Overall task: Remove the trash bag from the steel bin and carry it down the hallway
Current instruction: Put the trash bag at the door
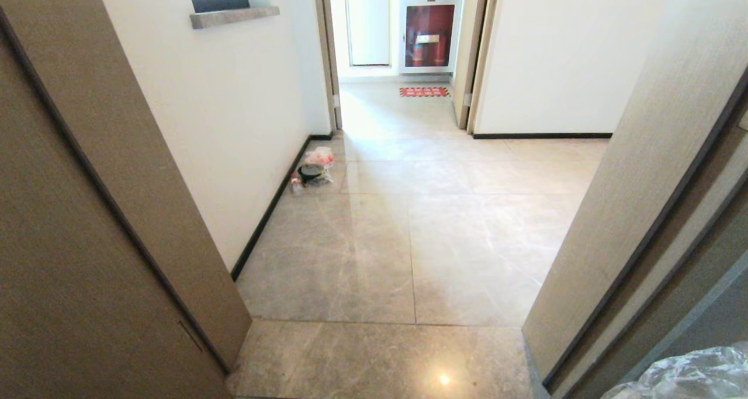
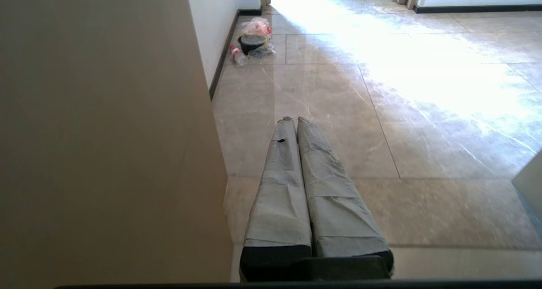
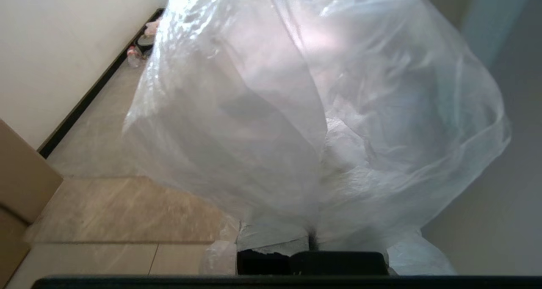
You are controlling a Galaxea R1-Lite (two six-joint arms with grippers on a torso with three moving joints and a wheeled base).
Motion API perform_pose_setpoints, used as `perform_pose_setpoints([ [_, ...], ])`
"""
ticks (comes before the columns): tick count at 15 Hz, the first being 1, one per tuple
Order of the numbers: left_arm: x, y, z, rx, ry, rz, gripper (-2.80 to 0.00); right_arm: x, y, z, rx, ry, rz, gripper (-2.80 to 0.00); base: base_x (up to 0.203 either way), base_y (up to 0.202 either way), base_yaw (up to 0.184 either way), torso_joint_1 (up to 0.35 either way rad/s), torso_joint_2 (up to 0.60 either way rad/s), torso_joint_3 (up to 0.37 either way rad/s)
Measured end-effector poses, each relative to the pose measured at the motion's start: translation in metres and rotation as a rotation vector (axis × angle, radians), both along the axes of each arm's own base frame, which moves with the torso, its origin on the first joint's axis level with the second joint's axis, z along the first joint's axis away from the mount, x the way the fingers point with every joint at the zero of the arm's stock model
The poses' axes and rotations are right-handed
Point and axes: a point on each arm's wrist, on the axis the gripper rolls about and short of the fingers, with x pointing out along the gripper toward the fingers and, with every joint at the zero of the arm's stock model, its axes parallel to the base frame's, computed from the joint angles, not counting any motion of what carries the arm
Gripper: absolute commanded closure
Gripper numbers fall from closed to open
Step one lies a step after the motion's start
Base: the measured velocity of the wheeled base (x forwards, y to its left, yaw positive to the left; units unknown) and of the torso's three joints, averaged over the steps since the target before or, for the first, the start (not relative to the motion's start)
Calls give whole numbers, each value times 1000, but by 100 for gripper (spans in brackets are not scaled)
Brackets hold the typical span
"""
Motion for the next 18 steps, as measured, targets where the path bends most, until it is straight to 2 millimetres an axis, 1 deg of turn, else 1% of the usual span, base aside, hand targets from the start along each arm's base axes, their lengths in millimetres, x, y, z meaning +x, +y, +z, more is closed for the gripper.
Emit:
perform_pose_setpoints([
  [18,0,0,0,1,-1,0,0,0,0,0,0,0,1,0,192,0,0,3,2,3],
])
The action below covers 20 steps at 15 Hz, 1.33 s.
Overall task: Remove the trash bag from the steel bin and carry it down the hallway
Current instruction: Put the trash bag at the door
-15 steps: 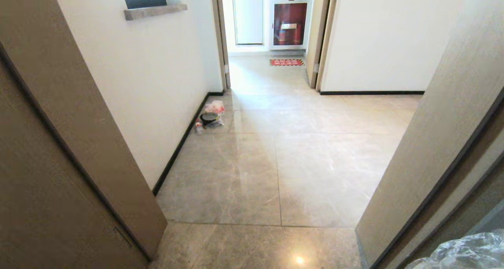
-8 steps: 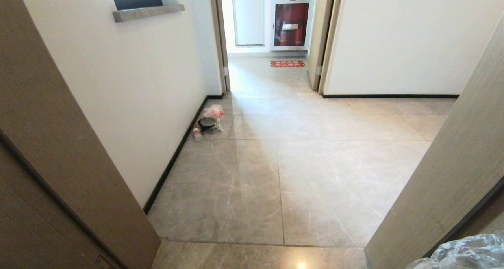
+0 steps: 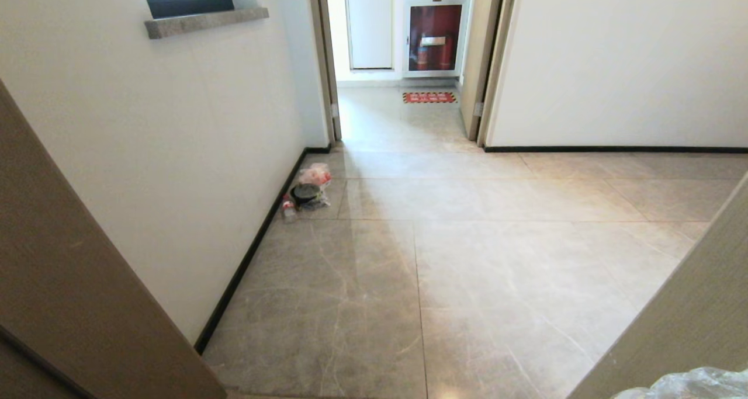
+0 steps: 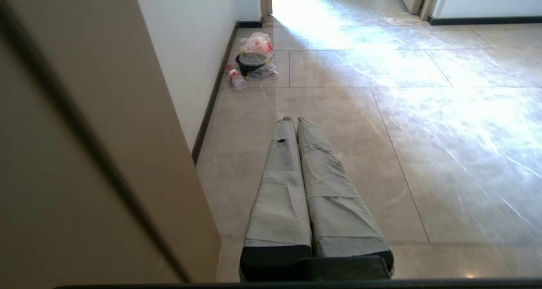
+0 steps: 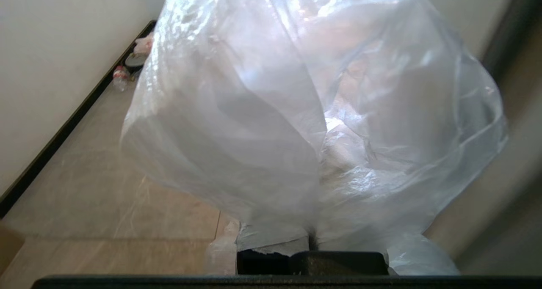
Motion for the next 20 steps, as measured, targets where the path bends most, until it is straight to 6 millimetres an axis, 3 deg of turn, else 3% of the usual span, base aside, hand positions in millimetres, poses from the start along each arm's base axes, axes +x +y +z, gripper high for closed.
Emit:
perform_pose_setpoints([
  [20,0,0,0,0,0,0,0,0,0,0,0,0,-1,0,191,0,1,2,2,2],
])
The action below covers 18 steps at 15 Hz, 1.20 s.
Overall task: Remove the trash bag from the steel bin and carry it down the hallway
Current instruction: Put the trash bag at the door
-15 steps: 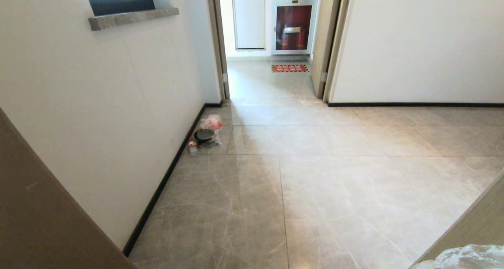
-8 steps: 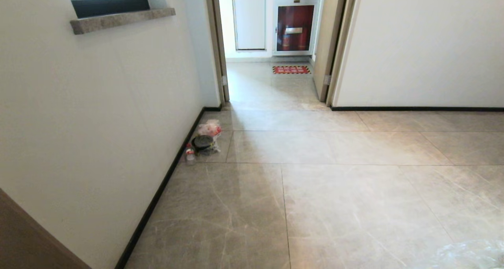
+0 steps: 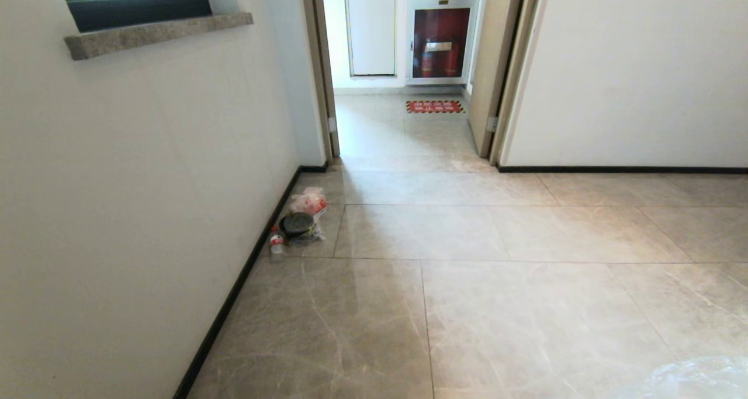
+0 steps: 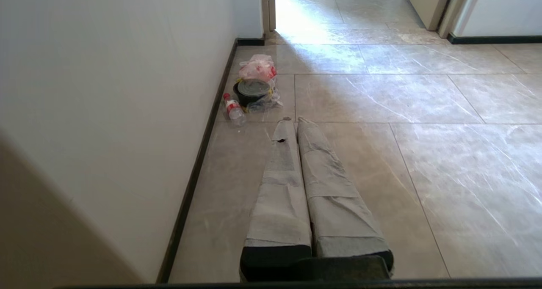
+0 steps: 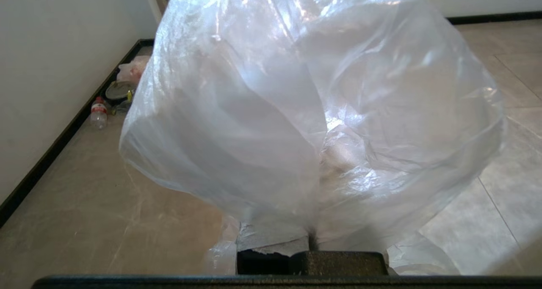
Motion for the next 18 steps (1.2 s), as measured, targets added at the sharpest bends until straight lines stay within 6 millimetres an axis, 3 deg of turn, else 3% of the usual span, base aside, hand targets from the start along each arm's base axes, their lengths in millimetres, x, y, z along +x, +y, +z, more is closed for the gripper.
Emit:
perform_pose_setpoints([
  [18,0,0,0,-1,0,0,0,0,0,0,0,0,0,0,192,0,1,2,4,1],
])
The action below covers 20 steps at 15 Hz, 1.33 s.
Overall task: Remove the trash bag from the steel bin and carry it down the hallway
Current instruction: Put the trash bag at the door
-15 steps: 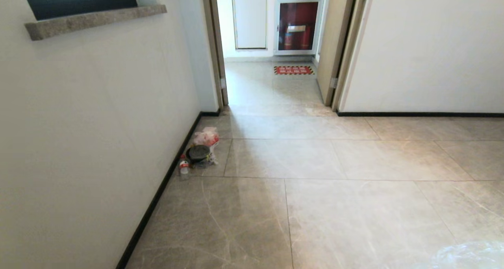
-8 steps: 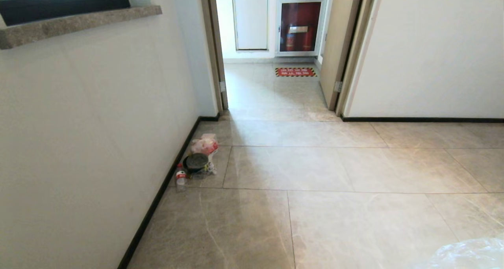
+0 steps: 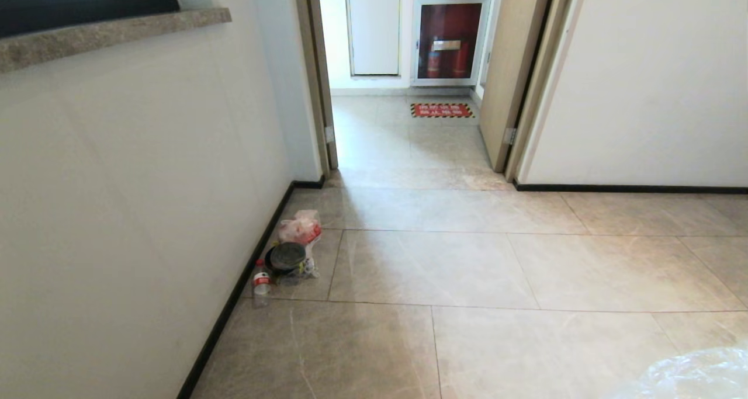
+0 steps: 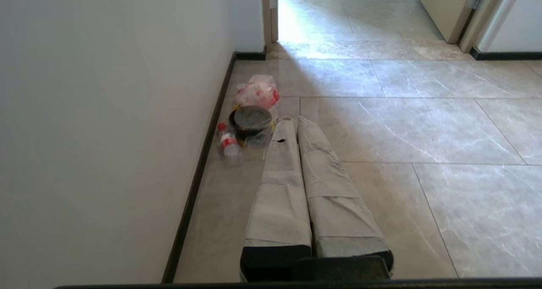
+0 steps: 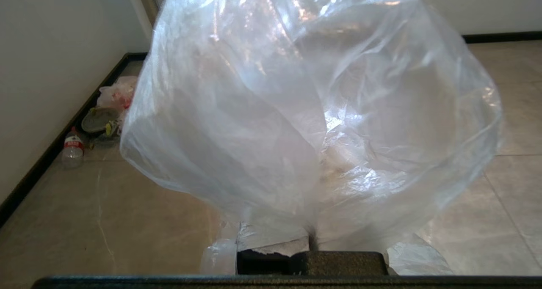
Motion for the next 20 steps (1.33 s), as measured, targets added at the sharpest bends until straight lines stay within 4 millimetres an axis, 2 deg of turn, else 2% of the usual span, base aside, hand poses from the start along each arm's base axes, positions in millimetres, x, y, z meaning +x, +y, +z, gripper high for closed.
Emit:
perform_pose_setpoints([
  [13,0,0,0,0,1,0,0,0,0,0,0,1,1,0,186,0,1,4,1,2],
  [20,0,0,0,0,1,0,0,0,0,0,-2,-1,0,0,0,0,0,0,0,0],
])
